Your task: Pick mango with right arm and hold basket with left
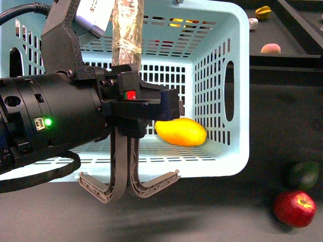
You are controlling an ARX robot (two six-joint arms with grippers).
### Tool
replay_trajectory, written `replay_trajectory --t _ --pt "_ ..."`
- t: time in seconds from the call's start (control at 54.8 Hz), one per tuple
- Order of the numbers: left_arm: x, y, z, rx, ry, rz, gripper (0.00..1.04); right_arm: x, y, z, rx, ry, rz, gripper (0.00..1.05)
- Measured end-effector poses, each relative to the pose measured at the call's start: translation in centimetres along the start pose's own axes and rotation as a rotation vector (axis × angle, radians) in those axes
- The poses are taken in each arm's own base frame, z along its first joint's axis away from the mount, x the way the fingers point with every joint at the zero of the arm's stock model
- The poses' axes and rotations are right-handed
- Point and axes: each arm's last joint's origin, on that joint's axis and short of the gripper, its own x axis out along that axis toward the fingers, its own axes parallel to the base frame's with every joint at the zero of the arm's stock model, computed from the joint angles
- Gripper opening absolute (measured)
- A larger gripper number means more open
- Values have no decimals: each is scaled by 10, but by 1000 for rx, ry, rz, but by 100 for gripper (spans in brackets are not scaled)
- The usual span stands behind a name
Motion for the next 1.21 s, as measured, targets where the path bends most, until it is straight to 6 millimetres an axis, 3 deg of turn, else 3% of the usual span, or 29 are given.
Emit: replay_trajectory --t 0.219,0.347,0.493,0.584,0.657,0.84,0.968,1.205 --pt "0 0 0 0 0 0 4 0 0 0 0 0 0 78" --pt "0 0 0 0 0 0 4 0 0 0 0 0 0 99" --pt "1 -1 0 13 -17 31 4 0 0 0 0 0 0 97" --pt "7 -9 -4 41 -165 342 4 0 0 0 0 0 3 97" --pt "11 -10 6 23 -270 542 4 0 0 0 0 0 1 97" --pt "16 -2 22 -140 -428 777 4 0 0 0 0 -1 0 97" --pt "15 10 17 -346 -493 827 4 0 0 0 0 -1 1 97" --pt "26 22 19 -680 -597 768 4 0 0 0 0 -1 0 97"
